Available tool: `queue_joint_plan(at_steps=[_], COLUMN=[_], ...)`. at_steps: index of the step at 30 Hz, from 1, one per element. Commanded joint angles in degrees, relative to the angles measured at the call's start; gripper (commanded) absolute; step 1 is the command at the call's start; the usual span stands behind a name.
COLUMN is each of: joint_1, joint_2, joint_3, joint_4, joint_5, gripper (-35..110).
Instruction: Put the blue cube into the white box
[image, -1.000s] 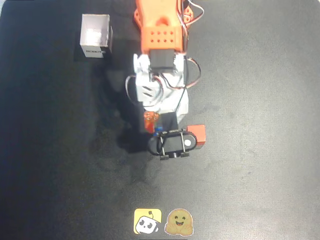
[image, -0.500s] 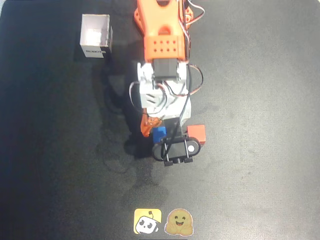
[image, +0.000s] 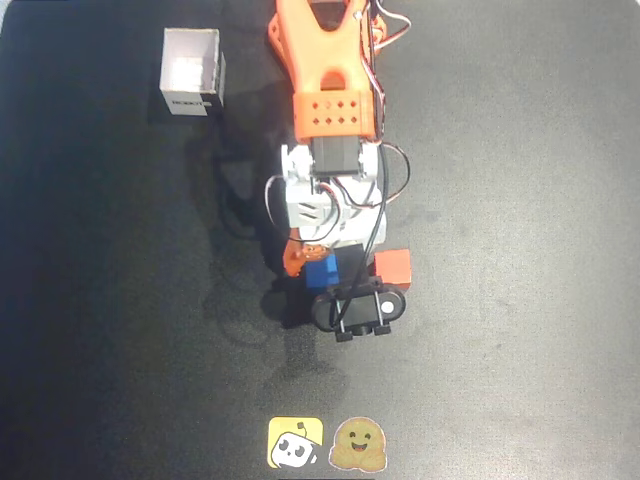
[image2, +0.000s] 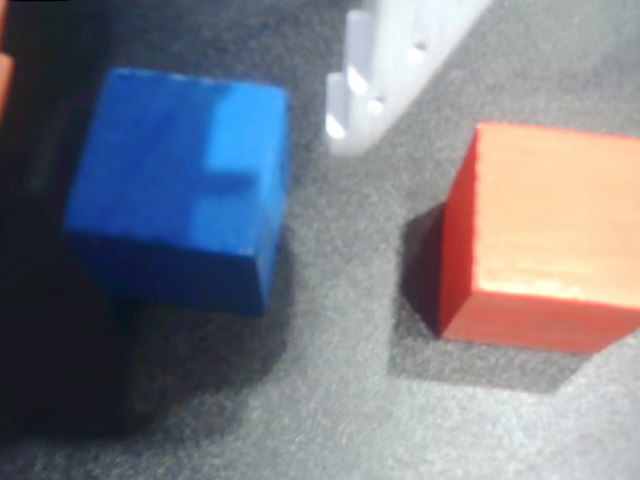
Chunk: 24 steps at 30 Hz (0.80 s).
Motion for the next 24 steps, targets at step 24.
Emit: queue_joint_plan(at_steps=[24], joint_1=[0.3], joint_2=[-4.2], joint_3=[6.8], joint_4=[-11.4], joint_5=[-0.3], gripper=[11])
